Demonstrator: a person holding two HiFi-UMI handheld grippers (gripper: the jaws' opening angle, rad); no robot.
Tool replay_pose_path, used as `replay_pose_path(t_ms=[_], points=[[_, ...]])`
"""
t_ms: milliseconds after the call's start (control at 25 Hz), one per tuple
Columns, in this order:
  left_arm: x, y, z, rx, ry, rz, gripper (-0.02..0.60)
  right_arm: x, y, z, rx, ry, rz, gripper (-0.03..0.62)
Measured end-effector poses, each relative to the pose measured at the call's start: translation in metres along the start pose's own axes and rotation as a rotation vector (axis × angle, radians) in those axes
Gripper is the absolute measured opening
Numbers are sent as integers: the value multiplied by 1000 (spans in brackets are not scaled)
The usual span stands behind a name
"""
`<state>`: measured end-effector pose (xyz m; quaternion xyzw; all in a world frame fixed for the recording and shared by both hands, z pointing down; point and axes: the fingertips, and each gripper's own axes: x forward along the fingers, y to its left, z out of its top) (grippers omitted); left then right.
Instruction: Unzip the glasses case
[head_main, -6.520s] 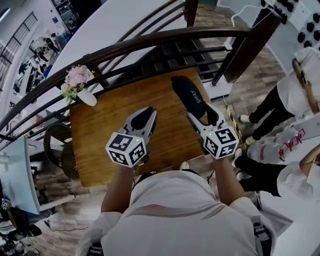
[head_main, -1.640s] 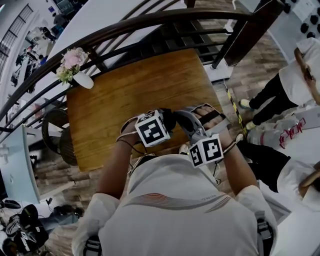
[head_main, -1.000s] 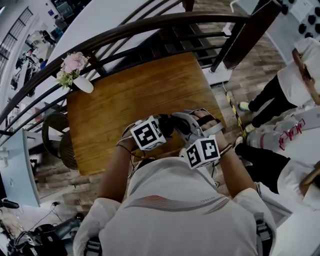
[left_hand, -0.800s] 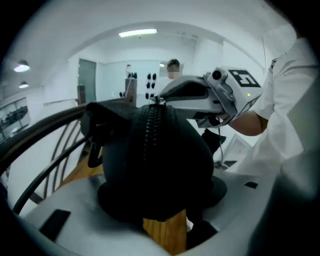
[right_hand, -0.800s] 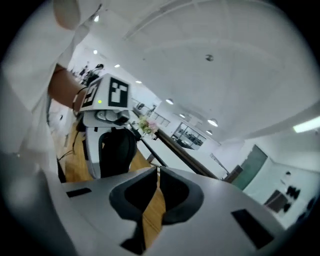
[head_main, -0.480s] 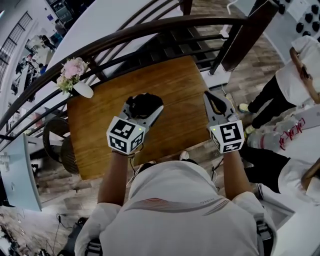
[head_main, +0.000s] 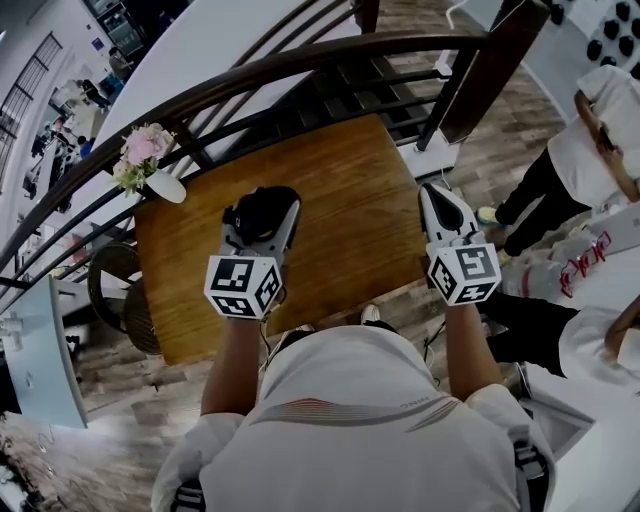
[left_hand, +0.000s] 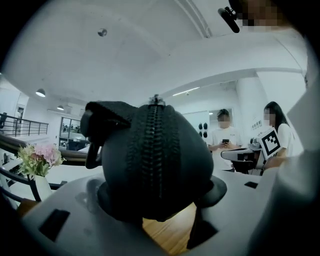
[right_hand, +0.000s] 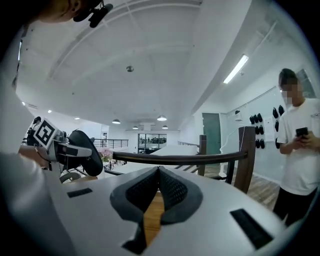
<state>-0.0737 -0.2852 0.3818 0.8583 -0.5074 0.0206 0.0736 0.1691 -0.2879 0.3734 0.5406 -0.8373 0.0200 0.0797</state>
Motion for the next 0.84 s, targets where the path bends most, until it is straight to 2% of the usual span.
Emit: replay_pose_path(t_ms=[840], points=[[-7, -15, -4, -15, 13, -20, 259, -8, 16, -8, -12, -4, 55, 51]])
